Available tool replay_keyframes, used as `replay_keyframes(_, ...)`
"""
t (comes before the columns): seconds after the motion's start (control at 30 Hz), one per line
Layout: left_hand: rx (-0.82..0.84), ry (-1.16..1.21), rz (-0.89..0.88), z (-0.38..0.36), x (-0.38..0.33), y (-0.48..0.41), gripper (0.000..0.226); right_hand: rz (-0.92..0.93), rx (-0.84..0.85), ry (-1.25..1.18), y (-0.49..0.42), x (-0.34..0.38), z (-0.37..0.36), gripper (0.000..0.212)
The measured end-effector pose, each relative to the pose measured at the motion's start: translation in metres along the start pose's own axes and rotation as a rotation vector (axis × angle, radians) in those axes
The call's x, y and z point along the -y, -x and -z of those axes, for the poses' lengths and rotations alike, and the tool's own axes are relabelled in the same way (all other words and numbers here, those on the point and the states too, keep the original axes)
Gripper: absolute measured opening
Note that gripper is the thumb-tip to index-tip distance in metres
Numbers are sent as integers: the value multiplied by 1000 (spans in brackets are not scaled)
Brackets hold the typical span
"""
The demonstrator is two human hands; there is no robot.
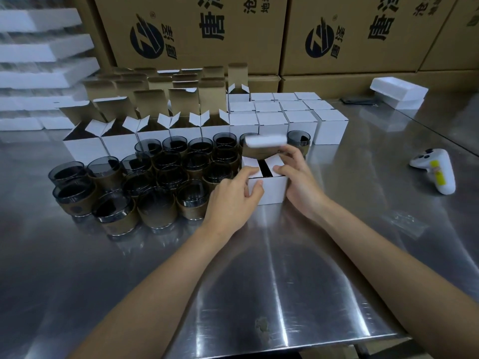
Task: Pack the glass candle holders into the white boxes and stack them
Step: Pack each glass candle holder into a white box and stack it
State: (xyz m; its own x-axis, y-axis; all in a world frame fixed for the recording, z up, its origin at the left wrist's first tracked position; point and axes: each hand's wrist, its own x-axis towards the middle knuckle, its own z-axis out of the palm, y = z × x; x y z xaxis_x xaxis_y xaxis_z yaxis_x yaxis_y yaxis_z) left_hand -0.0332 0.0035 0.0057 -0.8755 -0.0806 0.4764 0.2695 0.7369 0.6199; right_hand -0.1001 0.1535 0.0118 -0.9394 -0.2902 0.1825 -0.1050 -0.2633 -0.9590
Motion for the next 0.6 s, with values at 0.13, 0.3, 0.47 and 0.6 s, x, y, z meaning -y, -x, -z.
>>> replay_keyframes(0.13, -4, -8, 4, 1, -2, 0, 25, -23, 6, -93, -1, 0, 0, 25)
replay_keyframes(0.3, -21, 168, 85, -3, -2, 1, 27, 15, 103, 16, -1, -4, 8, 20)
replay_keyframes(0.47, -47, 198, 77, -2, -2, 3, 51, 111, 73, 291, 3, -8, 8, 31)
replay_keyframes(0.6, -10, 168, 52, 1, 0, 2, 51, 159, 21, 380, 6, -5, 4, 27)
